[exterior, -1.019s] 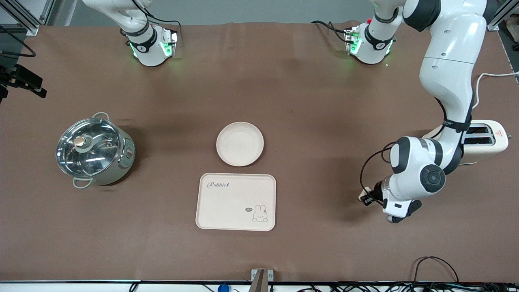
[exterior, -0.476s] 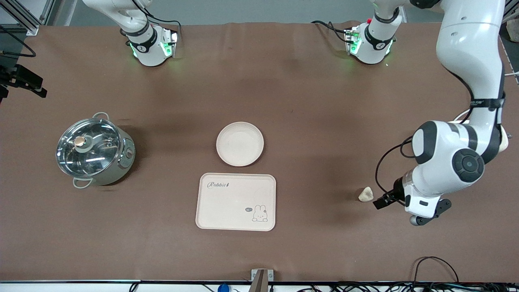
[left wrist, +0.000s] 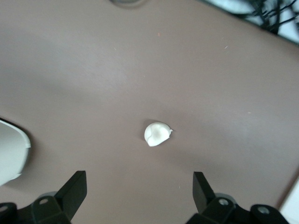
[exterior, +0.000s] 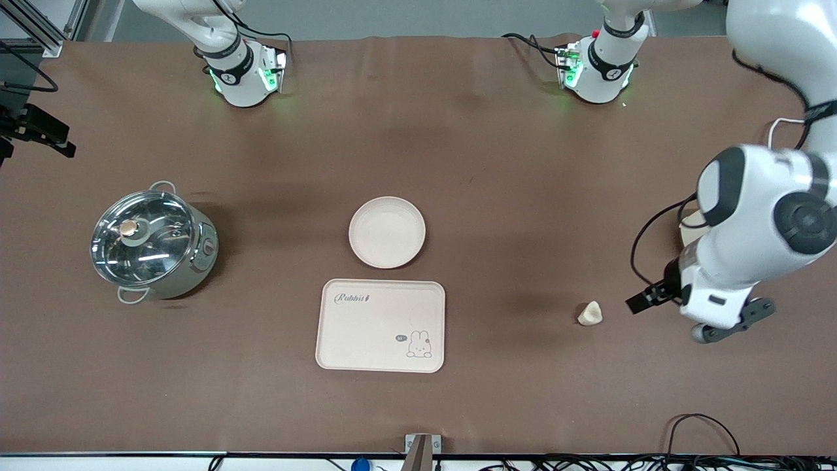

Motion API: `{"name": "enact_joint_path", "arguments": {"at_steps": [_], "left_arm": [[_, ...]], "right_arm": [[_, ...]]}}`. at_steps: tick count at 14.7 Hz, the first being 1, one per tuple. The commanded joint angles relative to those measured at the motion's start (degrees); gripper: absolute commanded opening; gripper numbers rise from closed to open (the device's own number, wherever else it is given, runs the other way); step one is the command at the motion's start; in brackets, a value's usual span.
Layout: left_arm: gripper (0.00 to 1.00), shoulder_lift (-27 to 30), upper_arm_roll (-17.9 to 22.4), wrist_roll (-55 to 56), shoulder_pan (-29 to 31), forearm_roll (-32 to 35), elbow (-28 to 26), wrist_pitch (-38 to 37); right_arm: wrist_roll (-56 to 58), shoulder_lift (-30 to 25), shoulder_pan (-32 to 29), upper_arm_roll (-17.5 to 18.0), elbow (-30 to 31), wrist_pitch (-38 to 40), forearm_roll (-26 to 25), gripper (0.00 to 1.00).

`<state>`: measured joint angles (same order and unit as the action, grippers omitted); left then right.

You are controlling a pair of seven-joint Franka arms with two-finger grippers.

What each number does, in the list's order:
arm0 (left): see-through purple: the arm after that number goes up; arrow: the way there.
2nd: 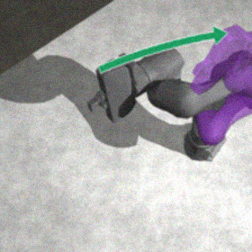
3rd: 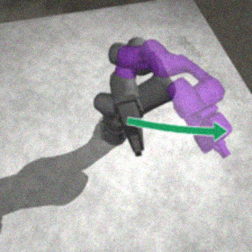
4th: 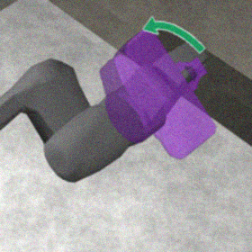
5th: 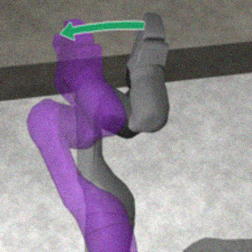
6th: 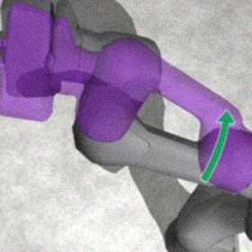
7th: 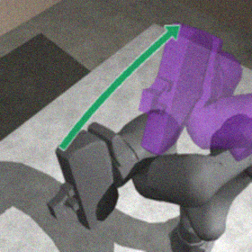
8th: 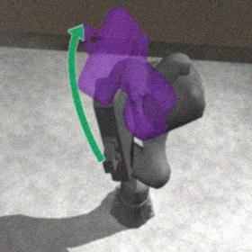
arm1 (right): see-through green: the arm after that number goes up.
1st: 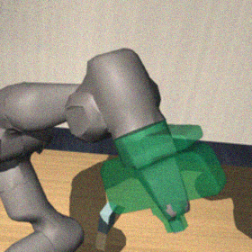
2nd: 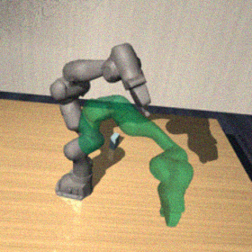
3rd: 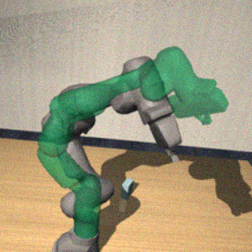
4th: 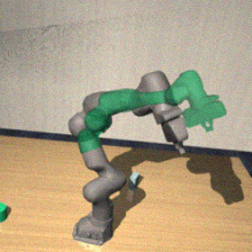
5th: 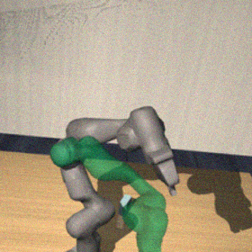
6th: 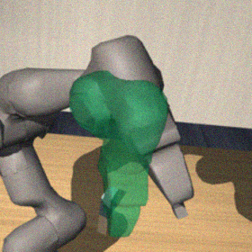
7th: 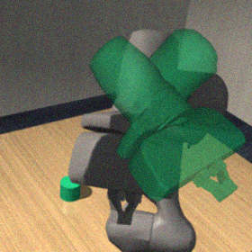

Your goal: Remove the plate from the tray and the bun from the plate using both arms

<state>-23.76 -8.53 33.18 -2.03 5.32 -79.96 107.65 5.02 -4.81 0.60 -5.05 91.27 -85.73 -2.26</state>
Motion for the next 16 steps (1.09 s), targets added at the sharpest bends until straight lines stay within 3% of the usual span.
{"name": "enact_joint_path", "arguments": {"at_steps": [1,10,12,16], "left_arm": [[1.0,8.27,0.0,-4.95,0.36,0.93,-1.43,-3.93],[1.0,23.83,1.49,-21.38,2.99,-1.7,-3.88,-17.71],[1.0,27.6,2.11,-25.43,3.88,-5.48,-6.6,-21.41],[1.0,33.85,1.41,-26.15,4.14,-5.75,-15.03,-21.52]], "right_arm": [[-0.28,-0.11,-0.34,0.22,-0.13,0.39,-0.12,1.0],[-0.28,-0.11,-0.25,0.31,-0.04,0.39,0.06,1.0],[-0.28,-0.11,-0.16,0.31,-0.04,0.3,0.06,1.0],[-0.28,-0.11,-0.25,0.39,-0.22,0.3,0.06,1.0]]}}
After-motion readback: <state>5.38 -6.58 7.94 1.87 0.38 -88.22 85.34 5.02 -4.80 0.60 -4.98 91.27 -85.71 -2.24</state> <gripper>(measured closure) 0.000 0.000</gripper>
